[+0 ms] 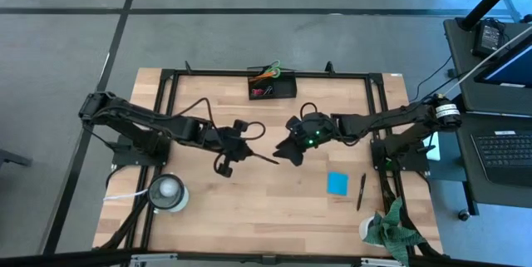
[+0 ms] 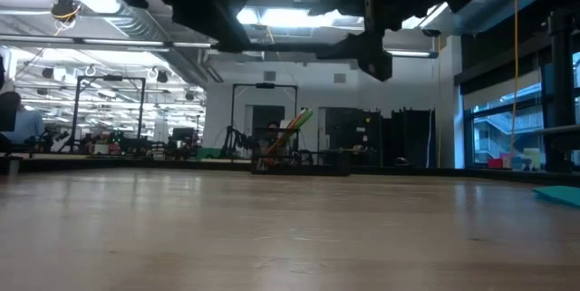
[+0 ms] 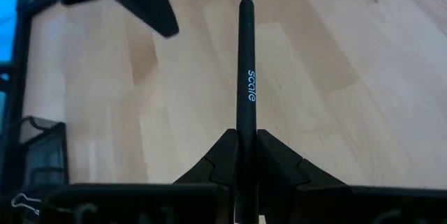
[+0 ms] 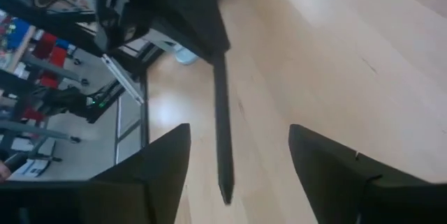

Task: Pick and place office supplies into organizer
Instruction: Put the bottom black pen into the desk organizer

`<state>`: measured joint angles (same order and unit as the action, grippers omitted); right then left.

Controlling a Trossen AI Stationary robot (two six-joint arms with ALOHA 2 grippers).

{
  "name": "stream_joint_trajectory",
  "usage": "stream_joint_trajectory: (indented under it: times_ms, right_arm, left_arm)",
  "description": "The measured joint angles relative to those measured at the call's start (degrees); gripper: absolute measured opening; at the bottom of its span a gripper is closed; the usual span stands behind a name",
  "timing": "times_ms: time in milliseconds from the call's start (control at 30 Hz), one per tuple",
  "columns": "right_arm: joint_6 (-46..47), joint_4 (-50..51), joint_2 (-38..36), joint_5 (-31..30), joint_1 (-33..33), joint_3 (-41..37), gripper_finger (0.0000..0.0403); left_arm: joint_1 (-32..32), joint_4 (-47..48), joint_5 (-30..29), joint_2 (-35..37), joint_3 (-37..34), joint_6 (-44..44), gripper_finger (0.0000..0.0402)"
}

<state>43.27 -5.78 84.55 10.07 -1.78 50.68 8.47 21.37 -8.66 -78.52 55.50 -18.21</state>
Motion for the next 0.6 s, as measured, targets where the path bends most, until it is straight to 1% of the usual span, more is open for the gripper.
stream_joint_trajectory:
  times_ms: [100,367,467,600]
  right_arm:
    - [-1.60,-1.17,0.00,0.17,-0.19,0.00,0.0252]
    - [-1.53,-1.29,0.00,0.35,-1.52,0.00,0.0251]
    - [-1.49,-1.29,0.00,0.91,-1.89,0.00,0.0241]
    - [-1.41,-2.05,0.00,1.05,-1.99,0.00,0.0209]
  left_arm:
    - [0.00,-0.05,-0.79,0.00,1.01,-1.73,0.0029]
    - [0.00,-0.08,-3.71,0.00,3.21,-6.41,0.0029]
    - [0.00,-0.09,-5.45,0.00,3.33,-7.61,0.0029]
    - [0.00,-0.09,-6.89,0.00,3.33,-8.12,0.0029]
